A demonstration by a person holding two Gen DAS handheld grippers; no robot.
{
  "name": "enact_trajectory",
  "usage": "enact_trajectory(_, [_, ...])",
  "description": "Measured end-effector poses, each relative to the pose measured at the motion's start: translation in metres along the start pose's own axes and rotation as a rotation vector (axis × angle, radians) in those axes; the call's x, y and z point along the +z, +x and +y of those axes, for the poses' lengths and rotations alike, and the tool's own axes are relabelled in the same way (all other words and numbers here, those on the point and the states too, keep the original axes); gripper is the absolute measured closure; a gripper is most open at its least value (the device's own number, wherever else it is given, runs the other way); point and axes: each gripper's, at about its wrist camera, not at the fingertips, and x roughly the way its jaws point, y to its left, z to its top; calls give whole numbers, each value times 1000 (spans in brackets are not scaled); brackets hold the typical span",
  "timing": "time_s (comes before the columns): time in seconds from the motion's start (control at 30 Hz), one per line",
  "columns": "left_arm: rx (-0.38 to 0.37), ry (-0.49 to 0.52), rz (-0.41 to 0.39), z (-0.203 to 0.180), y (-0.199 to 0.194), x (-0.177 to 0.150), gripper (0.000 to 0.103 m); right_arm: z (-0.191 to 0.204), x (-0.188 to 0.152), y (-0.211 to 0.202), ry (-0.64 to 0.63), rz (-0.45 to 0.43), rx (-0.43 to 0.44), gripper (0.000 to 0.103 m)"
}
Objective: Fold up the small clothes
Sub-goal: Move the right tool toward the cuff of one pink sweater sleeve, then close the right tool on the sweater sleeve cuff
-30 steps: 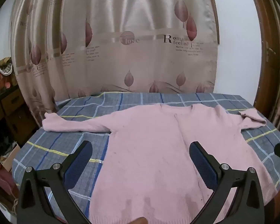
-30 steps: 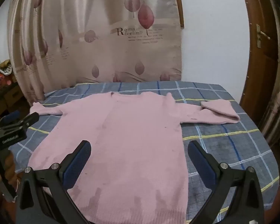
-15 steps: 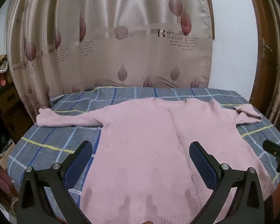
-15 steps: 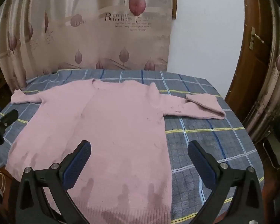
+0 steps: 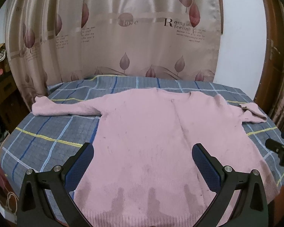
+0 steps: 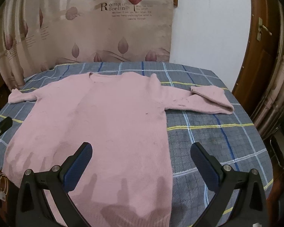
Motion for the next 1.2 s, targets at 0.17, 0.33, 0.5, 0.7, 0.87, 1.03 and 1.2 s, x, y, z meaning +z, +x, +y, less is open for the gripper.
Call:
enact_trajectory(0.17, [-3,1,23,0,11,0,0,-10,7,16,8,14,-12,0])
enact_trajectory(0.33, [-3,6,39,-1,20,0,0,-20,12,28,14,25,-24,0])
enact_trajectory(0.5, [-5,14,53,-3,27,-2,0,-34,20,46,-1,33,-51,2])
enact_trajectory(0.7, [-9,33,70,-7,34,-3,0,-106,32,91,60,91,-101,23])
enact_trajectory(0.87, [-27,32,100,-13,43,-4,0,-174,47,126,162,130,-87,36])
enact_trajectory(1.03, [-40,40,120,-21,53,-2,0,-224,56,148,501,131,289,38])
enact_trajectory(1.2, [-43,55,134,-26,61,2,0,-253,53,174,728,114,406,38])
